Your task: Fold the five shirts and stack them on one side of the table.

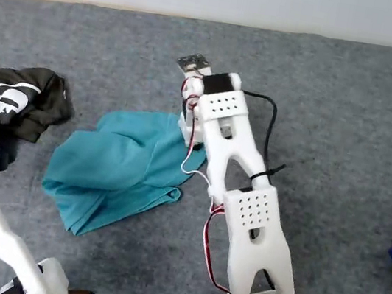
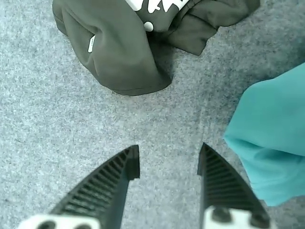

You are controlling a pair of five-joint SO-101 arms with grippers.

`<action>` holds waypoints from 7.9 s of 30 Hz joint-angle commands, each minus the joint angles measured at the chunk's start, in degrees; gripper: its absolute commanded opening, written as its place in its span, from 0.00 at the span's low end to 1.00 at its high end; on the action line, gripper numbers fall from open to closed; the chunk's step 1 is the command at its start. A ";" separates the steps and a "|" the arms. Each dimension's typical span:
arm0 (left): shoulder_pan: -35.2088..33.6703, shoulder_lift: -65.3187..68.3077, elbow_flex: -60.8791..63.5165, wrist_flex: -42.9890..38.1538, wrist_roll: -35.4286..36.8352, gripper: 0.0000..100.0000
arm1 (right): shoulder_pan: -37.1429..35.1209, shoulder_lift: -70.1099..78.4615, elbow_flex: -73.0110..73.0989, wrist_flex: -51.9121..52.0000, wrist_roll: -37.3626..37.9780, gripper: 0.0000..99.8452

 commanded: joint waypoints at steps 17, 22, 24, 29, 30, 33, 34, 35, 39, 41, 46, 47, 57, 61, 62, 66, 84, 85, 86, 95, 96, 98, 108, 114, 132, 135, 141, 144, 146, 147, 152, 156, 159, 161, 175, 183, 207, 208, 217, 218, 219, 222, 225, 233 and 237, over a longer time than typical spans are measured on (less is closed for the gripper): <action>0.00 -1.58 4.35 -4.22 0.18 0.20 | -3.47 0.75 -10.11 5.67 -0.18 0.15; 0.00 -1.58 4.26 -4.22 0.18 0.20 | -3.21 0.75 -17.93 5.85 -0.18 0.22; 0.00 -1.58 4.18 -4.22 0.09 0.20 | -3.30 0.75 -19.25 5.93 -0.18 0.22; -0.09 -1.58 4.09 -4.22 0.09 0.20 | -3.38 -0.75 -16.62 5.93 -0.26 0.22; -0.18 -1.58 4.09 -4.22 0.09 0.20 | -3.30 -1.36 -14.95 5.93 -0.26 0.22; -0.18 -1.58 4.18 -4.22 0.09 0.20 | -2.95 -3.38 -8.79 5.93 -0.44 0.22; -0.18 -1.58 4.26 -4.22 0.09 0.20 | -2.95 -4.18 -6.77 5.93 -0.53 0.22; -0.18 -1.58 4.35 -4.22 0.09 0.20 | -3.21 -5.05 -4.92 5.93 -0.53 0.22; 0.00 -1.58 4.35 -4.22 0.09 0.20 | -4.26 -7.96 0.53 5.93 -0.62 0.22; 0.00 -1.58 4.35 -4.22 0.09 0.20 | -4.35 -8.48 1.93 5.93 -0.62 0.22; 0.00 -1.58 4.44 -4.13 0.09 0.20 | -4.62 -8.57 2.37 5.76 -0.70 0.22; 0.00 -1.58 4.44 -4.13 0.09 0.20 | -5.05 -8.66 2.37 5.76 -0.70 0.22; -0.18 -1.58 4.44 -3.87 0.09 0.20 | -7.34 -8.66 2.37 5.85 -0.62 0.22; -0.26 -1.58 4.44 -3.78 0.09 0.20 | -6.99 -8.48 2.55 5.76 -0.62 0.22; -0.26 -1.58 4.44 -3.78 0.09 0.20 | -6.99 -8.40 2.55 5.76 -0.62 0.21; -0.26 -1.58 4.44 -3.78 0.09 0.20 | -6.81 -6.46 2.46 5.67 -0.26 0.16; -0.09 -1.58 4.44 -3.78 0.09 0.20 | -2.95 -12.62 2.46 5.93 5.89 0.01; 0.00 -1.58 4.44 -3.78 0.09 0.20 | -2.95 -13.14 2.55 5.93 5.89 0.01; 0.00 -1.58 4.44 -3.78 0.09 0.20 | -2.95 -13.41 2.64 5.93 5.89 0.02; 0.00 -1.58 4.53 -3.78 0.09 0.20 | -2.86 -13.49 8.70 5.85 5.54 0.11; 0.00 -1.58 4.53 -3.78 0.09 0.20 | -2.86 -13.49 8.79 5.85 5.54 0.11; 0.00 -1.58 5.23 -3.78 0.09 0.20 | -2.51 -13.41 8.79 5.85 5.71 0.12; -0.18 -1.67 7.08 -3.78 0.09 0.20 | -1.19 -11.03 8.53 5.76 5.63 0.21; -0.18 -1.67 7.16 -3.96 0.09 0.20 | -2.68 -11.03 8.18 5.67 5.80 0.22; 0.00 -1.58 7.34 -4.13 0.09 0.20 | -4.09 -10.59 8.18 4.70 8.00 0.16; 0.00 -1.49 7.34 -4.13 0.09 0.20 | -5.85 -10.59 8.18 4.70 9.93 0.14; 0.00 -1.58 7.34 -4.13 0.09 0.20 | -5.93 -10.42 8.44 4.62 9.93 0.14; 0.00 -1.58 7.34 -4.13 0.09 0.20 | -4.88 -10.42 8.53 4.70 10.11 0.14; 0.00 -1.58 7.34 -4.13 0.09 0.20 | -3.91 -10.42 8.53 4.62 10.20 0.14; 0.00 -1.58 7.34 -4.13 0.09 0.20 | -3.47 -10.33 8.53 4.62 10.20 0.14; 0.00 -1.58 7.34 -4.13 0.09 0.20 | -2.33 -7.60 8.18 4.70 10.20 0.14; 0.00 -1.58 7.52 -4.13 0.09 0.20 | -3.65 -7.08 8.18 4.62 10.02 0.13; 0.00 -1.58 8.40 -4.22 0.09 0.20 | -4.53 -6.46 8.18 4.62 10.11 0.13; 0.00 -1.58 8.92 -4.22 0.09 0.20 | -4.62 -5.85 8.18 4.53 10.20 0.13; 0.00 -1.58 8.75 -4.22 0.09 0.20 | -2.15 -12.00 8.09 2.86 10.29 0.01; 0.09 -1.67 7.60 -3.87 0.09 0.20 | 5.23 -26.07 8.18 5.32 16.09 0.01; 40.44 -1.14 -5.49 6.68 4.84 0.20 | 36.88 -41.27 8.18 5.85 16.35 0.01; 42.73 -1.14 -5.49 6.59 4.84 0.20 | 37.76 -42.15 8.35 5.85 16.35 0.01; 58.46 6.95 -6.46 6.77 7.38 0.20 | 37.23 -54.81 8.44 5.85 19.16 0.01; 58.55 7.56 -7.25 7.03 8.44 0.19 | 37.23 -56.57 8.44 5.85 19.16 0.01; 58.64 7.91 -8.13 7.82 9.14 0.19 | 37.14 -58.51 8.26 5.76 19.16 0.01; 59.08 8.00 -9.89 9.23 9.49 0.18 | 36.79 -63.69 8.26 5.76 19.25 0.01; 60.75 8.26 -9.89 9.23 9.49 0.18 | 36.97 -67.21 8.53 5.76 19.08 0.01; 76.31 9.67 -9.89 8.00 9.49 0.19 | 37.05 -67.65 15.91 5.67 18.90 0.01; 79.82 16.18 -9.80 7.30 9.49 0.19 | 37.14 -67.91 20.31 5.76 18.90 0.01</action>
